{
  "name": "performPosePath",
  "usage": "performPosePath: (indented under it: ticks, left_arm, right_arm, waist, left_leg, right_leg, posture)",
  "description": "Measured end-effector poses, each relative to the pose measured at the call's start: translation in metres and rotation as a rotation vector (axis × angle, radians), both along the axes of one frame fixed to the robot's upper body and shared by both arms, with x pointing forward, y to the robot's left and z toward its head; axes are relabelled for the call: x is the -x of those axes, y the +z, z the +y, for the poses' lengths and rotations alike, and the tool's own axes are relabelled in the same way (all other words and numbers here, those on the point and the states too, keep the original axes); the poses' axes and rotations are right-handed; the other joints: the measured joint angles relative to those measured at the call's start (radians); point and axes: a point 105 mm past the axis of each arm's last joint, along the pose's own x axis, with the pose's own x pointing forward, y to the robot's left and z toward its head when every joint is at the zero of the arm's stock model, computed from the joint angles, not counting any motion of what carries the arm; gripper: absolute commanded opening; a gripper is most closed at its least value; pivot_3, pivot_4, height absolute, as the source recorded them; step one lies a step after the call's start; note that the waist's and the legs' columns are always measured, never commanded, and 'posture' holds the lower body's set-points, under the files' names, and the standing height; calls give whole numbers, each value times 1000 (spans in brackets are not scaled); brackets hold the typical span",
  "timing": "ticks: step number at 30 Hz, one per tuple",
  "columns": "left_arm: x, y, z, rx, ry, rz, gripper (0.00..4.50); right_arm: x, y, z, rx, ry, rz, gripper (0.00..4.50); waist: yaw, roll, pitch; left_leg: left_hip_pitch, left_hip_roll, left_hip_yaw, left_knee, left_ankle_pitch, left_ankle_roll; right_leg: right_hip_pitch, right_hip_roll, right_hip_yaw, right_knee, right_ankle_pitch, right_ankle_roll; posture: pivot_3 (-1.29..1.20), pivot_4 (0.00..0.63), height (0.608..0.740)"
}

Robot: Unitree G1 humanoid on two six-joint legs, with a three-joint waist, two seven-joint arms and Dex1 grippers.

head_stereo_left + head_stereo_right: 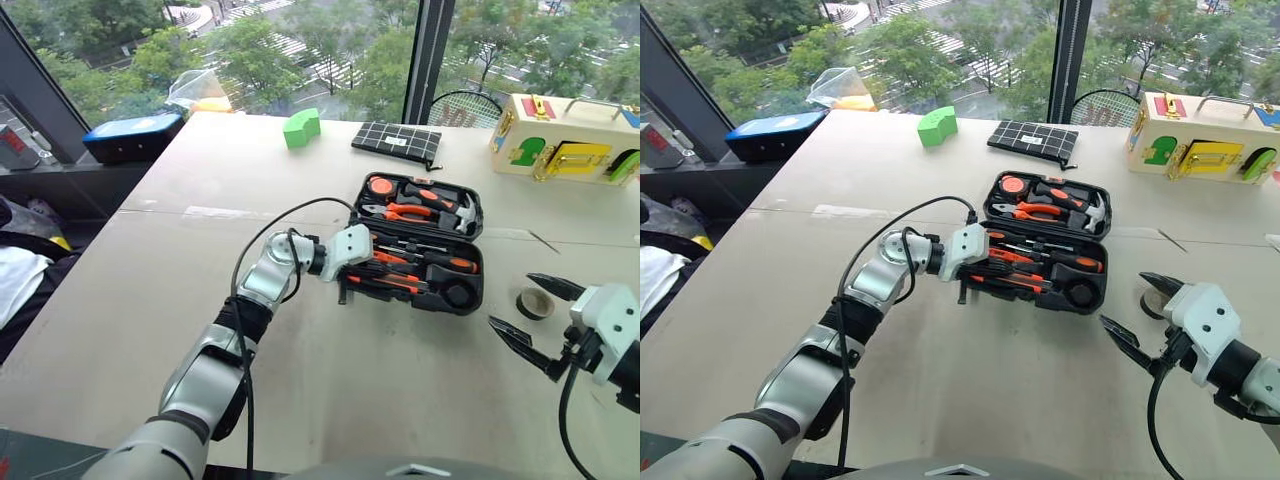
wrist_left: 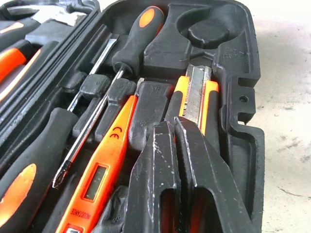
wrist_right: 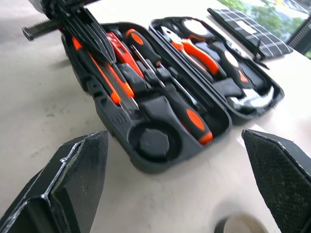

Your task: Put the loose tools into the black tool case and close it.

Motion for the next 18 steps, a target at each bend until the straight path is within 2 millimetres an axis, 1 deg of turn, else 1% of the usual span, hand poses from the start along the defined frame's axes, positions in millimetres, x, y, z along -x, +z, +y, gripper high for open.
performPosePath:
  ticks: [4,9,11,15,18]
  left_arm:
    - [4,-6,-11,22,-42,2,91]
    - [7,-11,-15,32,-65,1,91]
    - [6,-12,-16,39,-61,6,91]
    - [4,-13,-15,89,-12,93,91]
    - [3,-11,-11,160,35,207,91]
  right_arm:
    - [4,3,9,-46,69,15,4500]
    - [9,4,15,-47,106,21,4500]
    - [9,3,15,-46,107,26,4500]
    - [10,5,18,-44,119,19,4500]
    - [10,5,20,-41,127,19,4500]
  waist:
    - [1,-1,0]
    - [-1,0,-3]
    - [0,1,-5]
    - [-1,1,-8]
    - [-4,1,-8]
  left_leg:
    - [0,-1,0,0,0,0]
    - [3,-1,-1,0,0,0]
    - [3,-2,-2,0,0,0]
    - [3,-2,-2,0,0,0]
    - [3,-2,-2,0,0,0]
  right_leg:
    - [1,-1,0,-1,0,1]
    - [4,-1,0,-1,-1,1]
    - [4,-1,-1,-2,-2,-2]
    - [5,-2,-1,-3,-2,-2]
    - [5,-2,-1,-2,-2,-2]
  posture:
    - [0,150,740]
    - [0,150,740]
    - [0,150,740]
    - [0,150,740]
    - [0,150,740]
